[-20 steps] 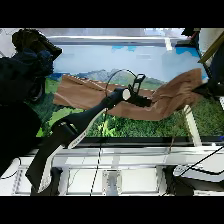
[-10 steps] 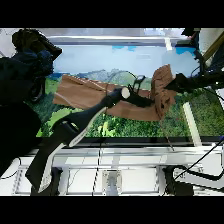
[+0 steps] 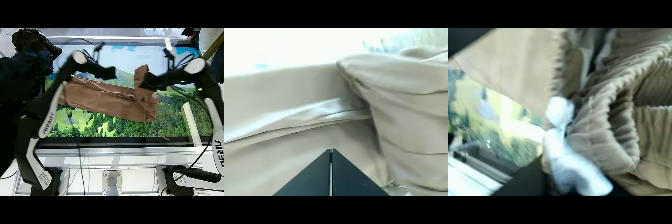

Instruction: Fold the clothes and pants, and hang the long-sleeved shirts on hangers.

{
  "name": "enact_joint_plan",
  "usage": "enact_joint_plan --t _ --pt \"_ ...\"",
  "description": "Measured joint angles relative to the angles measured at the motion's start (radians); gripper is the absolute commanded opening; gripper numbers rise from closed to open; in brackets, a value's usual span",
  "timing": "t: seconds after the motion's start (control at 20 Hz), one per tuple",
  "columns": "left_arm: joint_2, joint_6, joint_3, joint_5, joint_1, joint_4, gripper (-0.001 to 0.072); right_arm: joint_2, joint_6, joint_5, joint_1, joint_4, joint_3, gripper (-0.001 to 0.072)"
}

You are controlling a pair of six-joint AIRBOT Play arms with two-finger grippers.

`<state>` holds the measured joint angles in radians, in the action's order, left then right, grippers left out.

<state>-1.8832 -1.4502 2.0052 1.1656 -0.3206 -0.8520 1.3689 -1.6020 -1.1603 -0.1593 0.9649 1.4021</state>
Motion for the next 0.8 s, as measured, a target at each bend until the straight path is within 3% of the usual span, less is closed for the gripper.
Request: enact_joint_plan --t 0.2,0.35,0.5,0.65,0.8 --pt "0.081 0.020 0.000 0.054 0.090 0.001 0.0016 0.062 -0.058 0.156 -0.133 0.021 0.000 0.0527" --pt "0.111 0.042 0.000 0.071 0.115 0.001 0.0016 0.078 -0.074 0.187 -0.141 0.056 0.000 0.0526" --pt "0.123 0.060 0.000 0.079 0.125 0.000 0.0016 0.039 -0.082 0.105 -0.053 0.191 0.000 0.0527" --pt "0.128 0.065 0.000 0.084 0.129 -0.006 0.0016 -0.011 -0.080 -0.043 0.121 0.351 -0.010 0.0467" --pt "0.128 0.069 0.000 0.084 0.130 -0.007 0.0016 -0.009 0.010 -0.134 0.355 0.257 -0.064 0.0469"
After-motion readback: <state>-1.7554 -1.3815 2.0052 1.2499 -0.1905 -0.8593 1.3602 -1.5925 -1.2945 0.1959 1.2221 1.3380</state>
